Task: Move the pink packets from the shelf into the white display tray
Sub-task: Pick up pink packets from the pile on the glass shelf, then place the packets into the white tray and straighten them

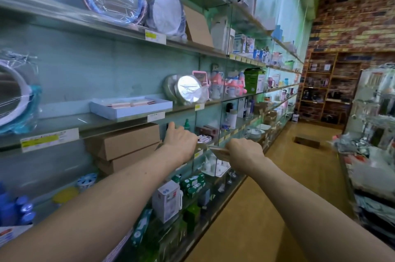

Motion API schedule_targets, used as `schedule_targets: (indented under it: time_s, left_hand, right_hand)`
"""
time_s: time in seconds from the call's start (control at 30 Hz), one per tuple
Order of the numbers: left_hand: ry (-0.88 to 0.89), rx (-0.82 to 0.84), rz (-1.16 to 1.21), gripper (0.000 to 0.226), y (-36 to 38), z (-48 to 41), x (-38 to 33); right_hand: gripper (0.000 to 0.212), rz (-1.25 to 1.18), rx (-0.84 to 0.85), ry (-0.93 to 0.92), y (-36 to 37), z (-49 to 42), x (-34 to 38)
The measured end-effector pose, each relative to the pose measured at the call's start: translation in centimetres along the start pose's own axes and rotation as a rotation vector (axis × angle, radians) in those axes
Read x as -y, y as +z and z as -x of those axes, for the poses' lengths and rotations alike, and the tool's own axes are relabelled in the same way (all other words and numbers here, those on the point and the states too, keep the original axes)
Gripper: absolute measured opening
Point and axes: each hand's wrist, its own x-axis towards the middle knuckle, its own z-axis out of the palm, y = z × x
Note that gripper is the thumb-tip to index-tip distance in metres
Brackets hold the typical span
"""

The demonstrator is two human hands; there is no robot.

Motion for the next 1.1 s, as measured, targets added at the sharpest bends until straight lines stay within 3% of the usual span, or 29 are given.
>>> schedule_targets:
  time_s: [0.4, 0.67, 0.93, 1.1]
  left_hand:
    - [-0.042, -0.097, -0.001, 0.019, 2.2, -12.6, 3.6]
    - [-0.106, -0.172, -0.08, 0.019, 1.8, -18.3, 8.3]
    - [-0.276, -0.156, -0.128, 0.015, 2.7, -21.7, 14.5]
    - [-0.502, -0.154, 0.149, 0.022, 3.1, -22.6, 18.4]
  right_hand:
    - [0.021, 0.039, -0.11, -0.037, -0.7, -13.8, -1.2]
    - [0.031, 0.001, -0.299, -0.117, -1.9, -21.9, 0.6]
    - [0.033, -0.068, -0.408, -0.279, -1.6, -29.9, 4.5]
    - [0.034, -0.154, -0.435, -0.43, -1.4, -34.6, 6.9]
